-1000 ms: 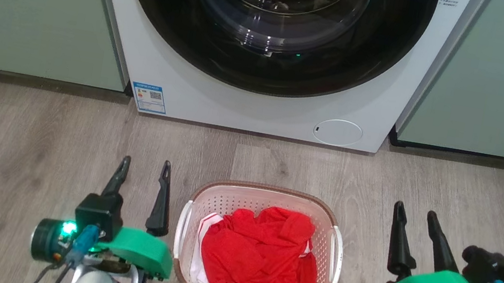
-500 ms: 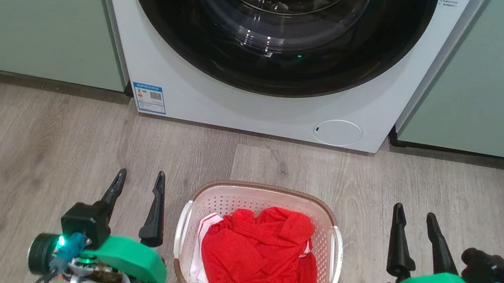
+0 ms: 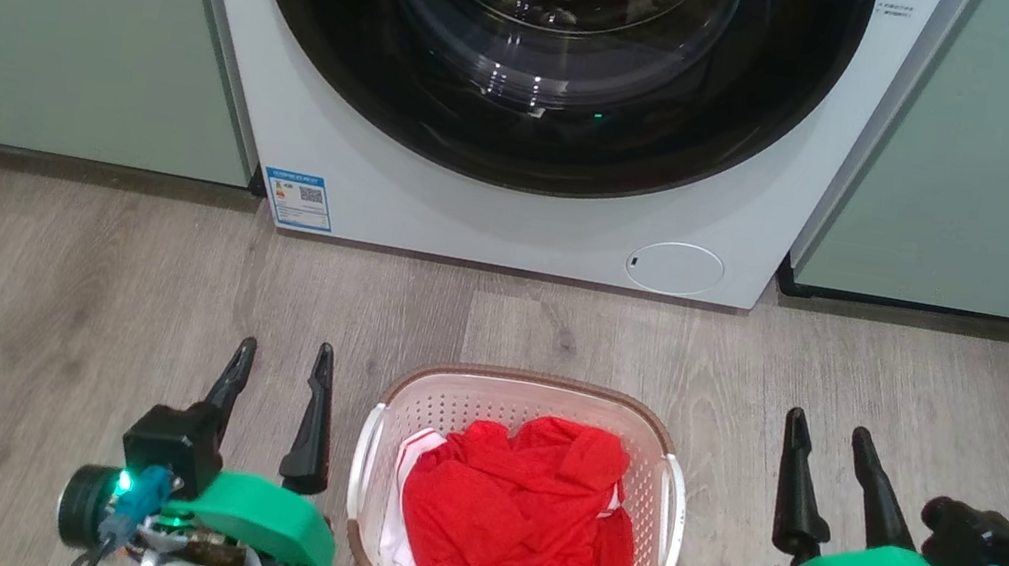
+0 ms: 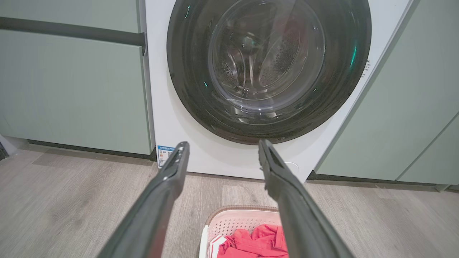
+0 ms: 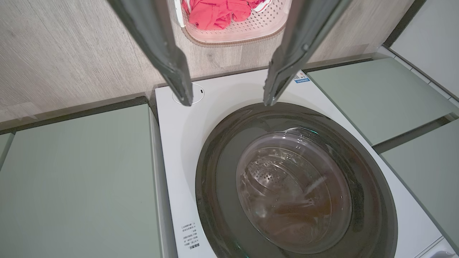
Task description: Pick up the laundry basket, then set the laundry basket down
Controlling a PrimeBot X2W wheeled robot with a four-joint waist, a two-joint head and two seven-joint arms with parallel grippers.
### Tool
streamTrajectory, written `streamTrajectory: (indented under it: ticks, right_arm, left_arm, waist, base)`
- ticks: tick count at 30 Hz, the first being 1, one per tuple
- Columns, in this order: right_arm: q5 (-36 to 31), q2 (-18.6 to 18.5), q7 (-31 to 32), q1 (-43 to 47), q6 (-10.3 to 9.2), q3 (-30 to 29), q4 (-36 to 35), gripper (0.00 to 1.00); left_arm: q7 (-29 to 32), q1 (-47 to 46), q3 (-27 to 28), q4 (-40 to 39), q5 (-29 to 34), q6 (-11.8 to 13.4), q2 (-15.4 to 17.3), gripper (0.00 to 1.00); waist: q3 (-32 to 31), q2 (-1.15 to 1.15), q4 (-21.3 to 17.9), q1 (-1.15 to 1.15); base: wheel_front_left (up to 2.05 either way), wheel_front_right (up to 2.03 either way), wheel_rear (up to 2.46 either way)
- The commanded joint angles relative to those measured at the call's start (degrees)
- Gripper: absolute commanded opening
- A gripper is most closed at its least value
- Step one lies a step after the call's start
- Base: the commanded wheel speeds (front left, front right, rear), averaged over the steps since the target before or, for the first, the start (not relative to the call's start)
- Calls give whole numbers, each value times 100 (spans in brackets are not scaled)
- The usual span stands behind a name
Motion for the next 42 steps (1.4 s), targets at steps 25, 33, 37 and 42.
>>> streamTrajectory:
  ticks: [25, 33, 37, 42]
  right_arm:
    - [580, -33, 142, 59, 4, -30, 327, 0]
    - [1077, -57, 264, 10, 8, -97, 324, 0]
    - [1295, -67, 320, -11, 10, -129, 322, 0]
    - [1512, -75, 376, -31, 11, -162, 319, 0]
  left_arm:
    - [147, 108, 136, 274, -794, -206, 42, 0]
    - [262, 39, 273, 317, -1360, -317, 72, 0]
    - [314, 10, 336, 333, -1608, -365, 84, 0]
    - [367, -19, 400, 348, -1855, -412, 95, 0]
  waist:
    - [-6, 0, -35, 1]
    - [-5, 0, -68, 1]
    - [-4, 0, -83, 1]
    - [-4, 0, -98, 1]
  base:
    - [0, 0, 0]
    - [0, 0, 0]
    - [0, 0, 0]
    - [0, 0, 0]
